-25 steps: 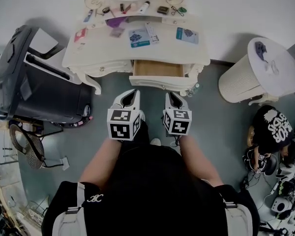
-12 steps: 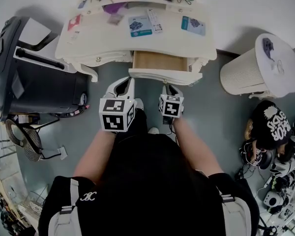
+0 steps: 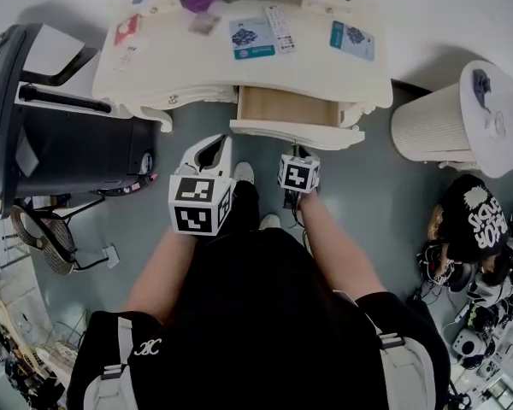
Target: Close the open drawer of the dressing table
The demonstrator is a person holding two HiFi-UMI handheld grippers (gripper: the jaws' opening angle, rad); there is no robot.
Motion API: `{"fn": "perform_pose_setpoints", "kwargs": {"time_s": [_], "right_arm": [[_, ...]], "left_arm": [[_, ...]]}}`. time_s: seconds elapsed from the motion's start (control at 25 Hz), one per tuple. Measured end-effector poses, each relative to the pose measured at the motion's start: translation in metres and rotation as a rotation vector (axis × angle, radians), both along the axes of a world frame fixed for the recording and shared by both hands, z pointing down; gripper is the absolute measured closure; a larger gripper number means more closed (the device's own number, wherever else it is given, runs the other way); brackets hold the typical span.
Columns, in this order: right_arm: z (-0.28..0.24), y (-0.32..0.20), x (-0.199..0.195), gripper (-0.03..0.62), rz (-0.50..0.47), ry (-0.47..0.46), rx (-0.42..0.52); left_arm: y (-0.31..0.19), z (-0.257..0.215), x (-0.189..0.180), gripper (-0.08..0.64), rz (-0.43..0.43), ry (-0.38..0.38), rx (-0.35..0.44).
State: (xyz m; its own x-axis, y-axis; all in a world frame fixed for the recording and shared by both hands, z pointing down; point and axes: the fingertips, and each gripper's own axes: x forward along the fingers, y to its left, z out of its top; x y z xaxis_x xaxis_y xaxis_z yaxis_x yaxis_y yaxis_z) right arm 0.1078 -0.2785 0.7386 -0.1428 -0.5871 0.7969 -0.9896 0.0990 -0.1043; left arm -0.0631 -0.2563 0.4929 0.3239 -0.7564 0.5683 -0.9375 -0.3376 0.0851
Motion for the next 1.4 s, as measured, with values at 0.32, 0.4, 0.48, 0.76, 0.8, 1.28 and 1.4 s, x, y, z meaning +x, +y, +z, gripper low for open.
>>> {"fn": "perform_pose_setpoints", "kwargs": {"time_s": [0.32,0.4,0.48,0.76,0.8,1.28,1.4], "right_arm": [[0.004,-0.024,0.002,0.543,0.049,0.042,0.011],[0.006,-0.034,0.002,0.545,0.053,0.042,0.013],[0.006,-0.046,0.003,0.545,0.057,0.043,0.019],[0.000,-0.092,0.004,0.555,0.079,0.063,0.060],[0.000,-0.097,0.004,0.557,0.087,0.064,0.061],[-0.005,-0.138,0.004,0.580,0.163,0.076,0.086],[-0.001,-0.133,0.001,0.580,0.151,0.080,0.083]], "left_arm": [[-0.031,0.003,-0.009,0.558,0.017,0.004,-0.003],[-0.037,0.006,-0.011,0.558,0.015,0.005,-0.009],[-0.042,0.007,-0.014,0.558,0.010,0.006,-0.015],[-0.060,0.015,-0.031,0.558,-0.018,0.006,-0.036],[-0.061,0.016,-0.034,0.558,-0.020,0.006,-0.038],[-0.082,0.020,-0.055,0.558,-0.025,0.006,-0.043],[-0.084,0.020,-0.056,0.558,-0.022,0.013,-0.041]]}}
